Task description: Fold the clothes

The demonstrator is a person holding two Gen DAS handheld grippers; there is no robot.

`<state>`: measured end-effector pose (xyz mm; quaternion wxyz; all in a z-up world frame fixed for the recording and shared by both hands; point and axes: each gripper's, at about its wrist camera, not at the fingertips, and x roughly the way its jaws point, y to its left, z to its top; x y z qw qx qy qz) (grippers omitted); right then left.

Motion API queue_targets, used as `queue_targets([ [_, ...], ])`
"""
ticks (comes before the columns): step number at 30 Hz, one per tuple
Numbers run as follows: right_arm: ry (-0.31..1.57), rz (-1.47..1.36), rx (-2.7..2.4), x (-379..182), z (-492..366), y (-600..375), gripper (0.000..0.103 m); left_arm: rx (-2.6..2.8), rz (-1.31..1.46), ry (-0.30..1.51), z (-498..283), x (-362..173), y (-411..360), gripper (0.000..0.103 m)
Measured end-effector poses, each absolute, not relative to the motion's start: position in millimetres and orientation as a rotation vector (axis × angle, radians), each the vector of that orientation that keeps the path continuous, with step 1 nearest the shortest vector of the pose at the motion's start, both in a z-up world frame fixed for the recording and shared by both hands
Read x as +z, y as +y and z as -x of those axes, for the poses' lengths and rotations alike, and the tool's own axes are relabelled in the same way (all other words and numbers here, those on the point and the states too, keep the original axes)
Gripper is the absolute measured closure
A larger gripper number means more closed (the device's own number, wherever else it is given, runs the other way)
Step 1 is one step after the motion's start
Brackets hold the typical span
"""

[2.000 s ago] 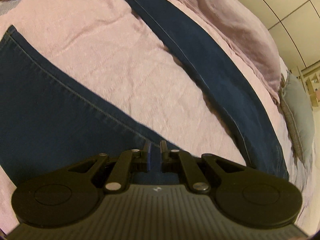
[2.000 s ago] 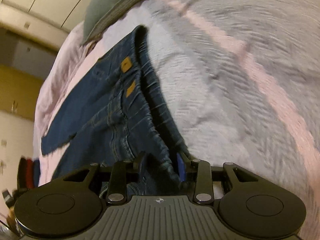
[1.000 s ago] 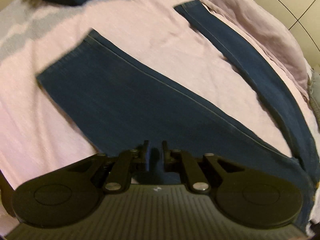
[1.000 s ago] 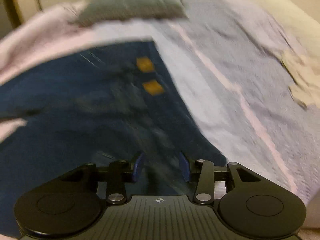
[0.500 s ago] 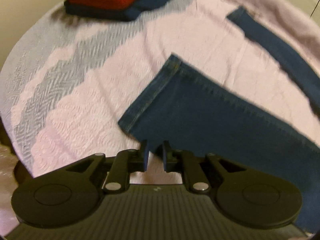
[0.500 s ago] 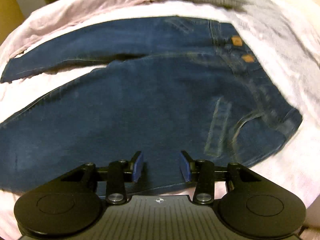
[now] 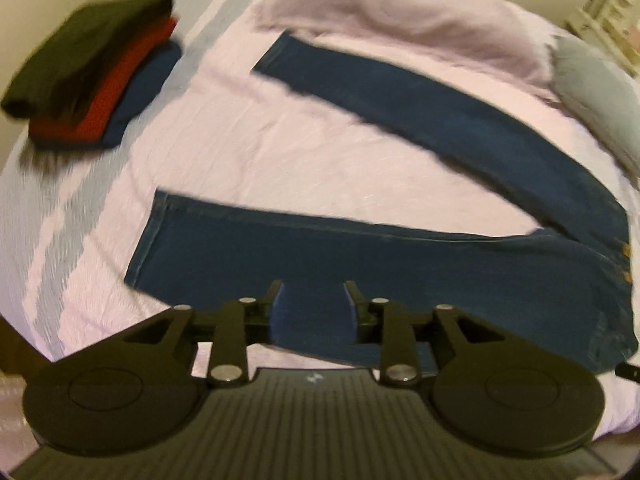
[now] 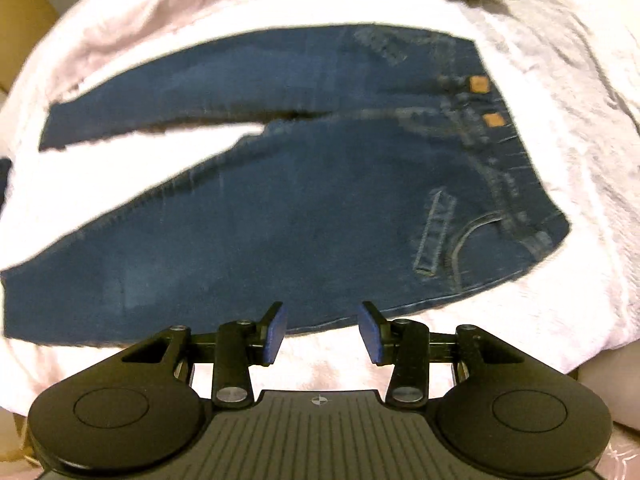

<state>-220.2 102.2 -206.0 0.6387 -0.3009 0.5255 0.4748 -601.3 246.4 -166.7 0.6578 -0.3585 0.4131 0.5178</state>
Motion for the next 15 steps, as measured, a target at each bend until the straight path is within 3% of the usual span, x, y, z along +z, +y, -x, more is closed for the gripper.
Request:
queue_targets([
  [4, 1.16, 0.692, 1.112, -175.0, 205.1, 79.3, 0.049, 1.164, 0.777, 0.902, 574.0, -137.8, 211.8, 0.072],
  [15, 1.09, 0.73, 1.229, -122.4, 155.5, 8.1, 0.045, 1.229, 0.762, 0.838, 515.2, -91.2, 88.4, 0.066],
])
